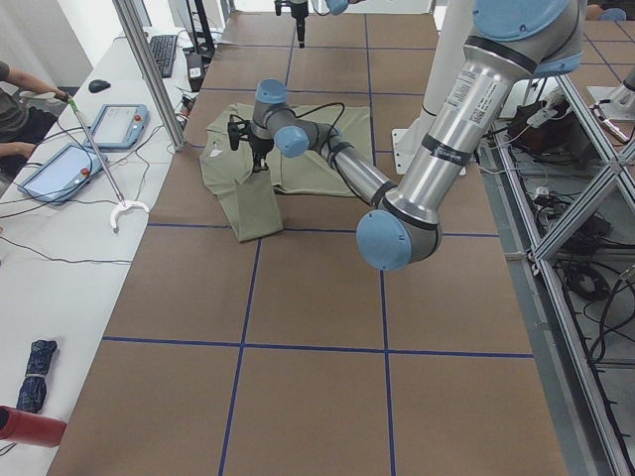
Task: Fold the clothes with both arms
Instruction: 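Fold the held sleeve across the shirt body with the left gripper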
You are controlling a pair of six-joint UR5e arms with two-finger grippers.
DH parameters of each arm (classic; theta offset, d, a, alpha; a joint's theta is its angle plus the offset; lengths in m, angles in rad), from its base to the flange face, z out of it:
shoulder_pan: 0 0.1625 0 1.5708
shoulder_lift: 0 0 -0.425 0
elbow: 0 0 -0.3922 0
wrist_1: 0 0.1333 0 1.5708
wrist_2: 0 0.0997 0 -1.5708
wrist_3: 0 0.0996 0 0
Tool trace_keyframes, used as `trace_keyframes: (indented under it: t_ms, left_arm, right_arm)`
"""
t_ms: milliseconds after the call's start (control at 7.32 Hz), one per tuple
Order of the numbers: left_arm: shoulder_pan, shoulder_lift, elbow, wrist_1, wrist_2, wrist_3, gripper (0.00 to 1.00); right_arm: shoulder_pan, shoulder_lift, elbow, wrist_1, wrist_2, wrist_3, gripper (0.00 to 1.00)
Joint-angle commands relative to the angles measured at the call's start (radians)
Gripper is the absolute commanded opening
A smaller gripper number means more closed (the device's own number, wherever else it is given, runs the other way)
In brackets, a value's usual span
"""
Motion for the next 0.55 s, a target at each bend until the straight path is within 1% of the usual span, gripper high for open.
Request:
trace_keyframes:
  t_ms: [0,137,273,410]
  left_arm:
    - [0.007,-0.266,0.090,0.006,-0.116,-0.215,0.00]
    - [0.033,-0.322,0.089,0.002,-0.141,-0.295,0.00]
    - [0.123,-0.379,0.104,-0.003,-0.129,-0.375,0.00]
    - [0.169,-0.408,0.139,-0.009,-0.086,-0.384,0.00]
  right_arm:
    - [0.011,-0.028,0.006,0.001,0.010,-0.023,1.00]
    - [0.015,-0.028,0.006,0.001,0.019,-0.023,1.00]
    - [0.021,-0.028,0.006,0.001,0.027,-0.023,1.00]
    - [0.021,-0.028,0.006,0.001,0.033,-0.022,1.00]
